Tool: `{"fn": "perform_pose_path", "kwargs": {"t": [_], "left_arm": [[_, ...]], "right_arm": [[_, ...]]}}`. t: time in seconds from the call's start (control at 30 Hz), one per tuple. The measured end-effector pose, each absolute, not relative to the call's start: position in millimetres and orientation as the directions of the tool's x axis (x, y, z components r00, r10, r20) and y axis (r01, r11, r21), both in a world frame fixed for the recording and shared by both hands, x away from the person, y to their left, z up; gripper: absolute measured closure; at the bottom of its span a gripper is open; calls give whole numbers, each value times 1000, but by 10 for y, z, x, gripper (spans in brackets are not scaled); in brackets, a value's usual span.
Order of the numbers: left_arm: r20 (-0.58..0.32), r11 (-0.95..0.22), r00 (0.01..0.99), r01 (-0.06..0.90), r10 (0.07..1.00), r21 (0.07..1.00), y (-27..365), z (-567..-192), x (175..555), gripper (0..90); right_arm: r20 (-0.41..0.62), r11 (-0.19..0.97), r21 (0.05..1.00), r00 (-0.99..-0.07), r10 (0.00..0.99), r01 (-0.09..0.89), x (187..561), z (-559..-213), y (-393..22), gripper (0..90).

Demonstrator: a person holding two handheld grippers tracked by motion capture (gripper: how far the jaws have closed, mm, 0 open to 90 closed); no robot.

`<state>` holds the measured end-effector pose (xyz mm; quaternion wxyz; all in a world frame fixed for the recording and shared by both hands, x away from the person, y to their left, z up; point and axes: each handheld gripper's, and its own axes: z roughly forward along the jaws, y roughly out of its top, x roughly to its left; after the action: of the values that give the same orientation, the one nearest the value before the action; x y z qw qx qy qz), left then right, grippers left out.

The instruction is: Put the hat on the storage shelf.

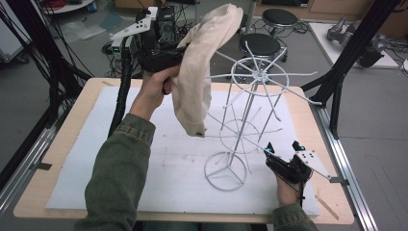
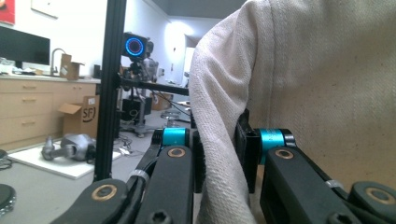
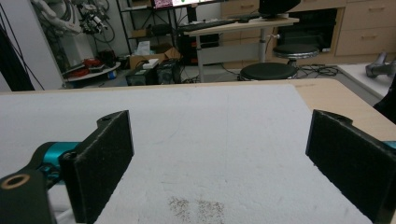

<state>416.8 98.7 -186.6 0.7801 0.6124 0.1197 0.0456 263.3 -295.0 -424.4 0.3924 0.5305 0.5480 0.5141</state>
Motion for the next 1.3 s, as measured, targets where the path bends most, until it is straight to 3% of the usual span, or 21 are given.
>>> {"fn": "perform_pose_path", "kwargs": {"t": [0.33, 0.6, 0.93, 1.13, 1.3], "left_arm": [[-125, 114, 978, 106, 169, 988, 799, -1986, 4159, 806], [-150, 125, 972, 129, 179, 984, 828, -2133, 4192, 802], [-117, 150, 981, 93, 156, 984, 802, -2167, 4173, 795], [-130, 188, 977, 97, 169, 977, 834, -2228, 4185, 759], [-156, 218, 973, 118, 167, 969, 888, -2271, 4204, 627]], "right_arm": [[119, -95, 980, -128, 985, 177, 2632, -4244, -2942, 66], [121, -97, 980, -129, 984, 175, 2629, -4242, -2947, 66], [117, -95, 981, -129, 985, 168, 2622, -4237, -2950, 66], [122, -99, 980, -127, 984, 172, 2616, -4236, -2943, 66], [116, -95, 982, -123, 986, 166, 2614, -4235, -2946, 66]]}}
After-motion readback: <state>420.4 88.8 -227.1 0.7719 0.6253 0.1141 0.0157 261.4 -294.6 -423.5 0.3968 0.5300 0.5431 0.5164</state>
